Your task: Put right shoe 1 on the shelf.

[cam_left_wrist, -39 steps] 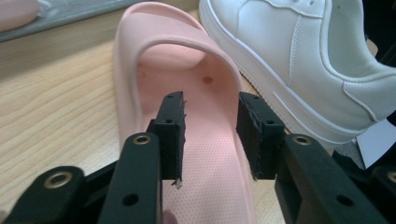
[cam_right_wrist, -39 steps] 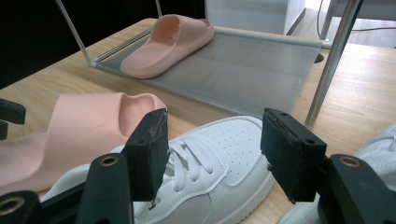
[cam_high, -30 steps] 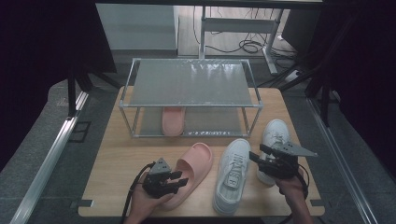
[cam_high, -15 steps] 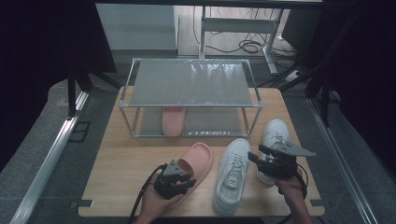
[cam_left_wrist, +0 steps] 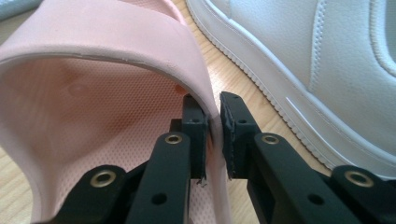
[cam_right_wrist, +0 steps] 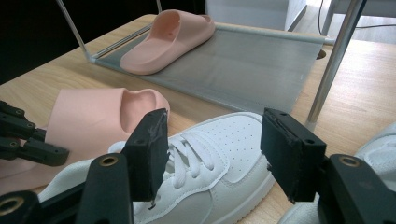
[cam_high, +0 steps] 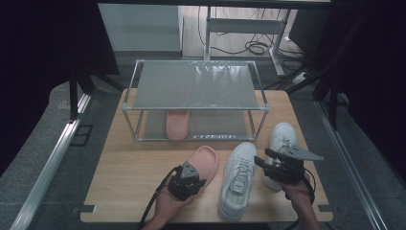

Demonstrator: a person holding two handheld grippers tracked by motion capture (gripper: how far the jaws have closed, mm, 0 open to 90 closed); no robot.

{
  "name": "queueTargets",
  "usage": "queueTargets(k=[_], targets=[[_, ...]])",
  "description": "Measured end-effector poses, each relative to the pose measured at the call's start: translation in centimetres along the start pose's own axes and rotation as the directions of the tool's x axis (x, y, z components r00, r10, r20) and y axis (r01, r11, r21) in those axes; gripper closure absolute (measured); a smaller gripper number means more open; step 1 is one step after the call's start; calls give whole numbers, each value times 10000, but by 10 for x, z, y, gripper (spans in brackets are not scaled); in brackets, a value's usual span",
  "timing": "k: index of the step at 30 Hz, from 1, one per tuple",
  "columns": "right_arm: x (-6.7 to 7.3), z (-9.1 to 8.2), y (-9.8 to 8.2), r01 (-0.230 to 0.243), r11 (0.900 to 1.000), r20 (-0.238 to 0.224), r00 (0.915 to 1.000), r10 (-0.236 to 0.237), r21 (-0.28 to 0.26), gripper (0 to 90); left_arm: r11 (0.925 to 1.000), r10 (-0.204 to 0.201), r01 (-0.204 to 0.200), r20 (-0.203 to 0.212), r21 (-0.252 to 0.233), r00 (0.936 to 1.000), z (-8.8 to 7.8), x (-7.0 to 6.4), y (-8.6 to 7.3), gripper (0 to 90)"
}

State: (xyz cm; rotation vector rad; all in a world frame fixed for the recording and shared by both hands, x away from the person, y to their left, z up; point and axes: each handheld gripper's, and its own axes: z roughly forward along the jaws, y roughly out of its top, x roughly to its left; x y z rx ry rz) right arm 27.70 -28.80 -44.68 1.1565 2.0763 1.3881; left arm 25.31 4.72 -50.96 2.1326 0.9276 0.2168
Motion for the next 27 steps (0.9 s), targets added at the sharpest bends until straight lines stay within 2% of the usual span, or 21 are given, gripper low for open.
queueTargets(k=[4,15,23,27], targets=[[1,1,0,32,10000,0,10000,-32,19,419,9999,-36,34,-192,-106,9998,1,-1,0,839],[0,0,0,41,10000,10,10000,-41,13,419,9992,-86,70,-399,-406,9992,-2,1,1,847],[1,-1,0,61,10000,32,10000,-61,-11,420,9959,-358,308,-586,-855,9976,-8,10,15,843],[0,0,0,44,10000,33,10000,-44,2,419,9940,-485,409,-732,-1016,9961,-3,17,26,842]])
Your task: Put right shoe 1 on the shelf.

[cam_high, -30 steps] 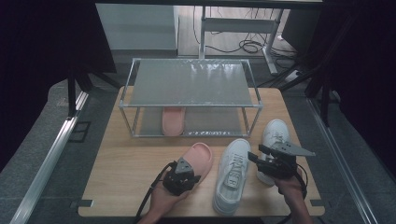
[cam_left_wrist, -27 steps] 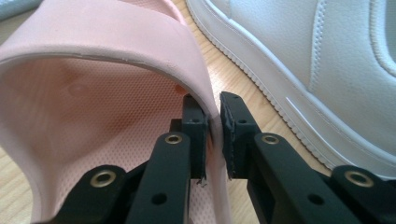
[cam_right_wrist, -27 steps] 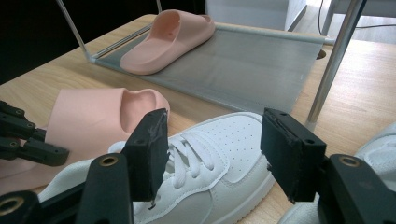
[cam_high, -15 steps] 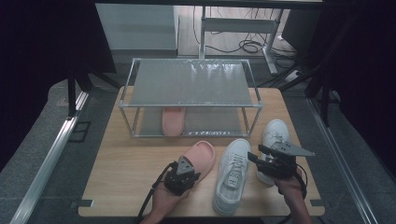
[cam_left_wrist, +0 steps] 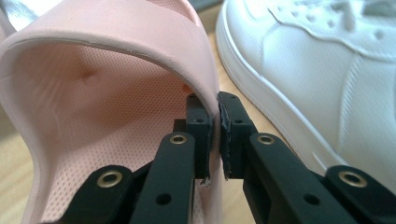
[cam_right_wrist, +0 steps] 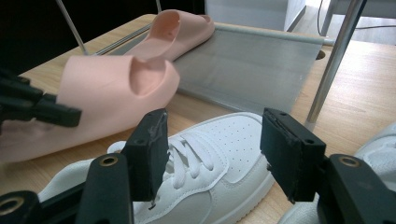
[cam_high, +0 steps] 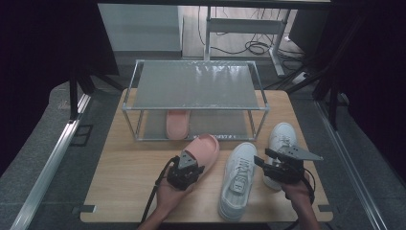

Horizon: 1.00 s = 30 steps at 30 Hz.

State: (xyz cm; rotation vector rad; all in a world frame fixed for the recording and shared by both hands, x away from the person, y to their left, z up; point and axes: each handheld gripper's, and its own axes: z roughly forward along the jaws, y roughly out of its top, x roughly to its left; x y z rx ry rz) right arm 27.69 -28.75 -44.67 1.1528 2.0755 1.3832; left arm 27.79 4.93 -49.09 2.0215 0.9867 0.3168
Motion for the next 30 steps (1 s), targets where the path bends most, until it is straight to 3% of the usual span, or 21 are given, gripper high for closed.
queueTargets(k=[13,22,30], targets=[[0,1,-1,-10,10000,-26,10000,10,31,420,9980,-573,552,-742,-298,9956,40,18,42,837],[1,2,-1,6,10000,-51,10000,-5,62,419,9966,-774,727,-1423,-378,9868,69,33,67,829],[0,2,-2,-11,10000,-62,10000,12,85,420,9964,-805,739,-1900,-414,9785,91,41,77,825]])
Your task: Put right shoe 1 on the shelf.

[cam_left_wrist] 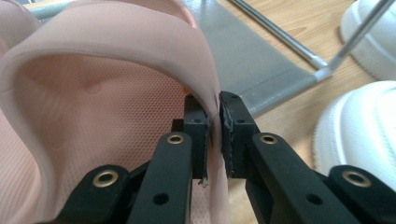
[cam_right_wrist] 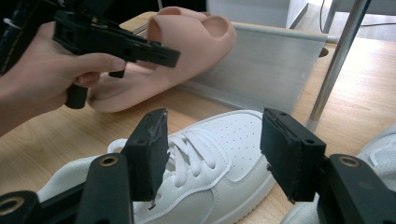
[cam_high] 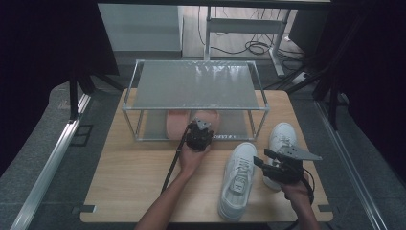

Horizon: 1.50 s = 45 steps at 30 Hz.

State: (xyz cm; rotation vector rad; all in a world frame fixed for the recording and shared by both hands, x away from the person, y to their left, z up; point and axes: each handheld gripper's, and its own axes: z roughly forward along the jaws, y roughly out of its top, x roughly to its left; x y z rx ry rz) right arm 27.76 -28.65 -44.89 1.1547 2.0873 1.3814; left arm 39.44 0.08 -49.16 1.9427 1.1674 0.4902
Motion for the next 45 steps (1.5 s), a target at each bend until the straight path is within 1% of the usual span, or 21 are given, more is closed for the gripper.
queueTargets(k=[5,6,10,11,12,15,16,18,22,25,26,28,30,31,33,36,37,38,41,43,45], targets=[[1,0,0,22,10000,-19,10000,-22,-19,420,10000,-34,34,-278,-19,9996,13,2,4,822],[1,0,0,12,10000,-20,10000,-12,-19,419,10000,13,-11,-352,54,9994,16,2,4,822],[-1,-1,0,-6,10000,-1,10000,6,-35,420,9999,-67,63,-462,-78,9989,23,2,5,820],[-1,-1,0,-9,10000,-2,10000,9,-32,419,10000,43,-41,-494,48,9988,23,4,5,819],[0,-1,0,-18,10000,-8,10000,18,-19,420,10000,-30,29,-511,-22,9987,25,3,6,818],[0,0,0,12,10000,-13,10000,-12,-4,419,10000,51,-51,-543,-3,9985,30,3,8,817],[1,0,0,23,10000,-29,10000,-23,-3,419,10000,-50,47,-547,-60,9985,32,2,9,817],[1,0,0,33,10000,-35,10000,-33,4,419,10000,9,-8,-609,19,9981,35,3,10,816],[1,-1,0,12,10000,-28,10000,-12,2,419,9996,-256,251,-602,-104,9979,40,5,10,813],[1,0,-1,32,10000,-18,10000,-32,-2,419,9998,-199,196,-656,-62,9976,43,5,10,804],[1,0,-1,33,10000,-22,10000,-33,3,419,9999,-128,122,-743,-85,9972,42,4,10,798],[1,0,-1,48,10000,-41,10000,-48,15,419,10000,-13,6,-861,-80,9963,39,3,11,755],[1,0,-1,38,10000,-34,10000,-38,16,419,9999,65,-76,-907,-120,9959,33,3,12,672],[1,0,-1,28,10000,-29,10000,-28,19,419,9999,101,-112,-899,-112,9959,31,2,12,649],[1,0,-1,25,10000,-26,10000,-25,26,419,9998,84,-95,-742,-150,9972,26,1,12,604],[2,0,-1,35,10000,-42,10000,-35,49,419,9999,32,-40,-472,-162,9989,11,0,10,565],[3,1,-1,58,10000,-37,10000,-58,54,419,9998,111,-118,-439,-172,9990,6,1,9,558],[3,1,-1,52,10000,-49,10000,-51,62,419,9996,186,-193,-342,-192,9992,-3,1,8,558],[4,1,-1,76,9999,-55,10000,-76,72,419,9992,199,-199,20,-336,9998,-24,6,2,582],[4,1,-2,70,9999,-47,10000,-70,87,419,9988,330,-322,219,-361,9992,-38,11,-2,631],[4,2,-2,82,9999,-55,10000,-82,102,419,9989,223,-197,626,-431,9978,-53,18,-8,684]])
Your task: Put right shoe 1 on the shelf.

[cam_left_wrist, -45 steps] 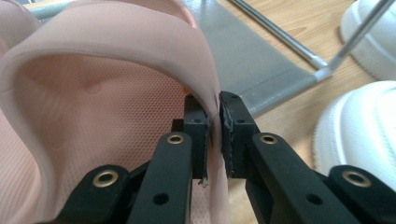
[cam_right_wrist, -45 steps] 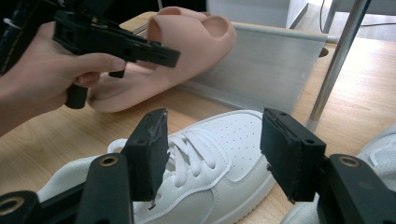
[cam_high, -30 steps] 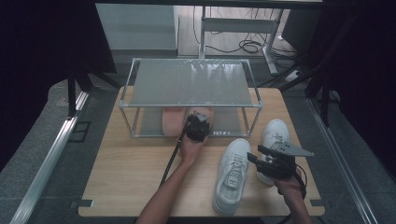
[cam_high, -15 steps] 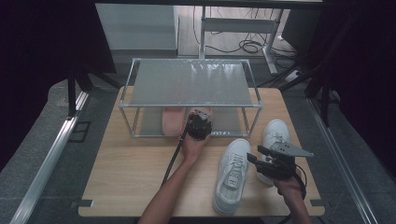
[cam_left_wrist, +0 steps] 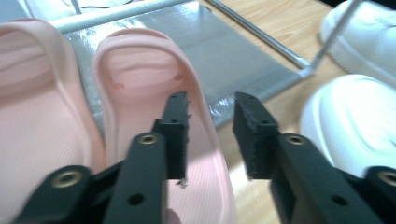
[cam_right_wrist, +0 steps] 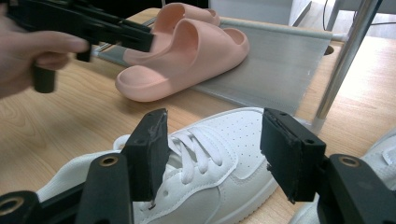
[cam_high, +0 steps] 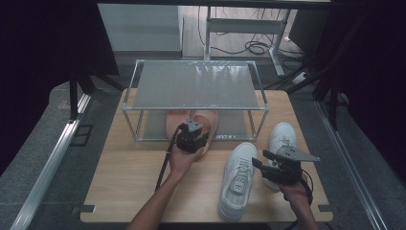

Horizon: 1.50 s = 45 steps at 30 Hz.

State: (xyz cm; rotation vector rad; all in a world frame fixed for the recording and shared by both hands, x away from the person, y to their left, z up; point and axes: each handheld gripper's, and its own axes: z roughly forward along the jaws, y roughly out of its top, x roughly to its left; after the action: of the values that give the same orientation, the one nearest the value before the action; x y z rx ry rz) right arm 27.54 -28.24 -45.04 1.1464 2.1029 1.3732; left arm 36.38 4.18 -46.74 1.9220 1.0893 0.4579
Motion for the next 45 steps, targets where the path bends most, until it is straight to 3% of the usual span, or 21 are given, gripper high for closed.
queueTargets(k=[2,7,17,35,45], targets=[[1,0,0,0,10000,-5,10000,0,-10,419,10000,-1,1,282,-11,9996,-10,5,-5,729],[0,1,0,14,10000,27,10000,-14,11,419,9999,106,-112,523,97,9986,-33,17,-20,816],[0,2,-1,3,10000,58,10000,-4,69,419,9993,-88,69,543,358,9985,-44,33,-47,880],[0,3,-2,22,9999,74,10000,-22,106,420,9974,52,-114,865,715,9962,-55,31,-76,900],[1,3,-2,25,9999,64,10000,-26,137,420,9925,402,-519,1053,1110,9936,-45,22,-83,900]])
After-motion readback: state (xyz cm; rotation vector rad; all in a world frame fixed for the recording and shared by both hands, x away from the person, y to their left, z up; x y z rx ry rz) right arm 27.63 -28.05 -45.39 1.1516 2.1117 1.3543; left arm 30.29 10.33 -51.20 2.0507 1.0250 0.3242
